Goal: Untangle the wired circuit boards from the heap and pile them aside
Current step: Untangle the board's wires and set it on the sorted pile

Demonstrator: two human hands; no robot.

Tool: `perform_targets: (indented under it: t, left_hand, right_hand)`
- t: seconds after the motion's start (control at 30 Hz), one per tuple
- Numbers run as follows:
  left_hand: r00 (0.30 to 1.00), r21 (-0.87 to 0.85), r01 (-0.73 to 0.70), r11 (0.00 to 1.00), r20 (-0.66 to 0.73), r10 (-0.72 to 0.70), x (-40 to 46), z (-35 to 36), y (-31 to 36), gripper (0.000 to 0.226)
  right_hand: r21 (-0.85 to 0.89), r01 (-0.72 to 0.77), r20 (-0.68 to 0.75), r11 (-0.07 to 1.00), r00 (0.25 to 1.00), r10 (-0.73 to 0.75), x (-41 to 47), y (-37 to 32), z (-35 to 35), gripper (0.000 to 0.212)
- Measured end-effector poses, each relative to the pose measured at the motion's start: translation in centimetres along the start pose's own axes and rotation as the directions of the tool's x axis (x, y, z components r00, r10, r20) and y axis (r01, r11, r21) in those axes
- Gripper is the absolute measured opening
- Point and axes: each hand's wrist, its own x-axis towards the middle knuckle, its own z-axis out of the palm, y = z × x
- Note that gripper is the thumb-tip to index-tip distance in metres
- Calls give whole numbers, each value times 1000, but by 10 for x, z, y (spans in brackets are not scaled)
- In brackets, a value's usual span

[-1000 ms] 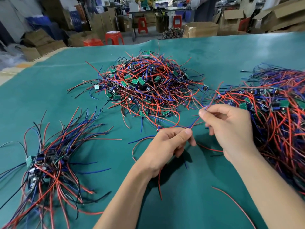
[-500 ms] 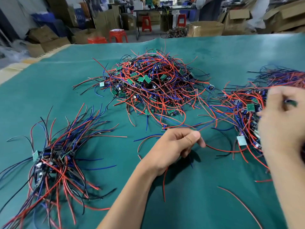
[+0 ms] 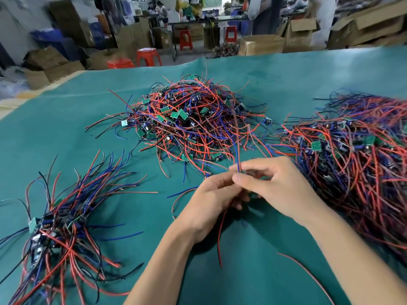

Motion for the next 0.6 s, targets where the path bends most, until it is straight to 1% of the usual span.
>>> perform_targets:
  t: [0.07, 0.1, 0.17, 0.2, 0.33, 0.37, 0.43, 0.47, 0.53, 0.6]
  left_hand:
    - [1000, -21, 3, 1000, -19, -3, 0, 0, 1, 16]
    - [999, -16, 3, 1000, -54, -4, 0, 1, 1, 15]
    - [994, 20, 4, 1000, -108, -2, 0, 2, 0, 22]
    - [994, 32, 5, 999, -108, -2, -1, 2, 0, 23]
    - [999, 23, 21, 1000, -37, -20, -2, 2, 1, 23]
    - [999, 8, 26, 1000, -24, -26, -2, 2, 2, 23]
    - [999, -14, 37, 999, 3, -37, -2, 2, 3, 22]
    - [999, -8, 43, 999, 18, -43, -3, 2, 5, 21]
    - [998, 17, 47, 999, 51, -48, -4, 4, 5, 20]
    - [996, 40, 43, 998, 70, -46, -6, 5, 5, 20]
  right_hand:
    - [3, 26, -33, 1000, 999, -26, -1, -1, -3, 8]
    - [3, 46, -52, 999, 998, -46, -1, -3, -3, 5]
    - [8, 81, -104, 997, 991, -80, -2, -8, -1, 7]
    - [4, 99, -129, 995, 987, -98, -2, -9, 1, 8]
    - [-106, 165, -266, 981, 945, -187, -4, -13, 5, 16]
    - [-130, 154, -304, 980, 934, -187, -4, -13, 5, 20]
    - [-120, 111, -387, 987, 910, -149, -1, -13, 0, 28]
    - [-119, 89, -446, 989, 885, -133, 1, -11, -6, 31]
    - [-129, 48, -583, 991, 804, -115, 3, -9, -22, 36]
    - [-73, 34, -694, 997, 716, -75, 4, -12, -43, 35]
